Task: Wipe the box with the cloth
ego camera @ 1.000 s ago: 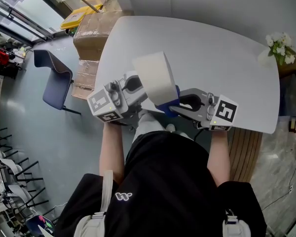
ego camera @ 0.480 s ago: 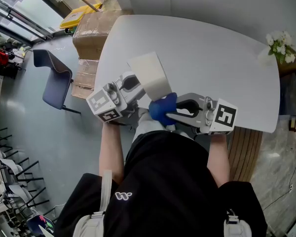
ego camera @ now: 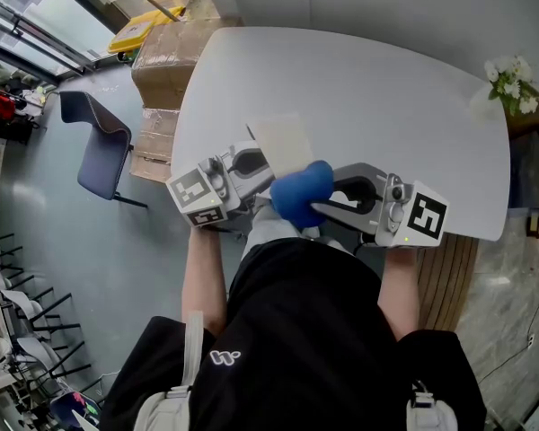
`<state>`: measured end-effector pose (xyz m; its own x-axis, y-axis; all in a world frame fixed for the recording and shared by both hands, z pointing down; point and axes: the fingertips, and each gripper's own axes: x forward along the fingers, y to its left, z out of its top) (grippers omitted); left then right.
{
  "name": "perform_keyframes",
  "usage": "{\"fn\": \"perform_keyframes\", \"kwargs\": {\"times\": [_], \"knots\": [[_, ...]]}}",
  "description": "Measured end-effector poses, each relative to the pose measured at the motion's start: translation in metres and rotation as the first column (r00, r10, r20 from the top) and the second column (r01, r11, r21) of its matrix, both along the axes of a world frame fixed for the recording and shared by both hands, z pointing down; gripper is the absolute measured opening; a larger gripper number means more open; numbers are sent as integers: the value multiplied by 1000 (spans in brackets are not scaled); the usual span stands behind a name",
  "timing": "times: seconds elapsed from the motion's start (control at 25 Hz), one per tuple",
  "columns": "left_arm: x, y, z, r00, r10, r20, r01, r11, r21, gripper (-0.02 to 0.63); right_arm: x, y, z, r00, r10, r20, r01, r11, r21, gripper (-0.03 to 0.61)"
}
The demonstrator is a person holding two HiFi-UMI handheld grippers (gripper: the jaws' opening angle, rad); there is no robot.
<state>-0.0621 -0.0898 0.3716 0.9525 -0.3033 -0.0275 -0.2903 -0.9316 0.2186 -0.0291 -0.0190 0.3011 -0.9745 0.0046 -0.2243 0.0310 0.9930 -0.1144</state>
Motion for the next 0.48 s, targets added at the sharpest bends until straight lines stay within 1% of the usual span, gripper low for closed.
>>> {"fn": "perform_keyframes", "kwargs": {"times": [0.28,0.48], "knots": [[5,14,1,996,84,-29,-85,996,-12,51,15,-8,-11,997,52,57,-52,999,5,54],[9,27,5,987,160,-10,-160,987,-11,51,22,-16,-15,992,99,80,-100,995,4,54]]}}
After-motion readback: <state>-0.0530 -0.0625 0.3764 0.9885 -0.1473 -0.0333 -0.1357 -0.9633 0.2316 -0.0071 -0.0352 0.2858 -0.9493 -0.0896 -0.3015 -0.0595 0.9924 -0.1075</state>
